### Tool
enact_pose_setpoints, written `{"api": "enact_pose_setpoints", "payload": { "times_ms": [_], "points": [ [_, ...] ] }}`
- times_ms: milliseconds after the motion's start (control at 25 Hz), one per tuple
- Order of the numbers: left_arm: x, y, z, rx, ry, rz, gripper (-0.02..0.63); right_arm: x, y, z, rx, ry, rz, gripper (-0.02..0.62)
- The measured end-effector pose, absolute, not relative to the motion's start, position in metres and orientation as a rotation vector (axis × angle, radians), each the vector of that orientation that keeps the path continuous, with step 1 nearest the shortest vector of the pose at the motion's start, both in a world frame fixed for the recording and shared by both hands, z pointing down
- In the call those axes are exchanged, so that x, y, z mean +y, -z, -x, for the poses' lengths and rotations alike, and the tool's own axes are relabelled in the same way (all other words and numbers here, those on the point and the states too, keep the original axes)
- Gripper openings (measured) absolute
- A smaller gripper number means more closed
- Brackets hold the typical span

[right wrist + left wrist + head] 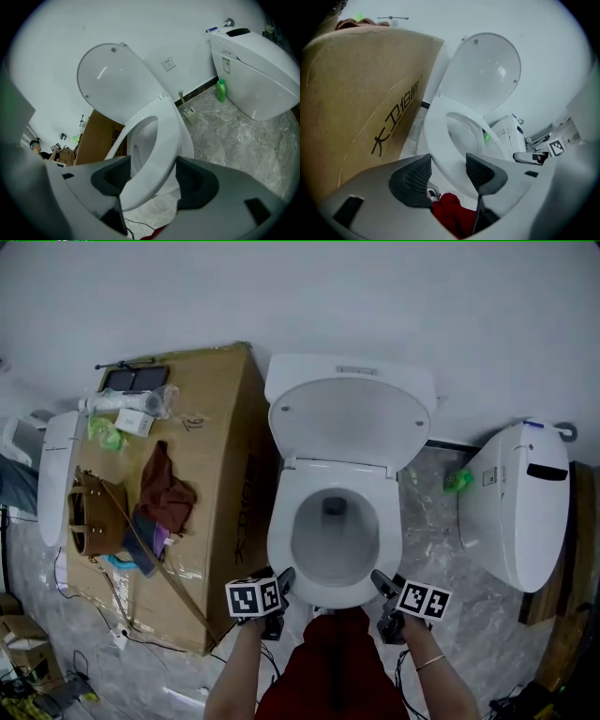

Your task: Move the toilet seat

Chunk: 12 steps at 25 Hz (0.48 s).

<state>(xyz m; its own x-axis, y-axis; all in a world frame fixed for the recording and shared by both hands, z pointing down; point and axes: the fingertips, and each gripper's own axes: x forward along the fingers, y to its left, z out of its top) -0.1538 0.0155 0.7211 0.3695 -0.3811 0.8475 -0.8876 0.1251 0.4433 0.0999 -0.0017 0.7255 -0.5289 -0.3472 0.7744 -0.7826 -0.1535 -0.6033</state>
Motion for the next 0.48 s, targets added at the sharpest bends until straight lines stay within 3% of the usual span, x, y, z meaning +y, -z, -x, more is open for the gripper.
{"api": "enact_pose_setpoints", "payload": {
  "times_ms": [480],
  "points": [
    [-0.015,-0.661,0.153,-1.218,-0.458,-1.506,0.218,-0.029,-0.667,-0.101,-1.886,-1.727,-1.292,0.292]
  ]
}}
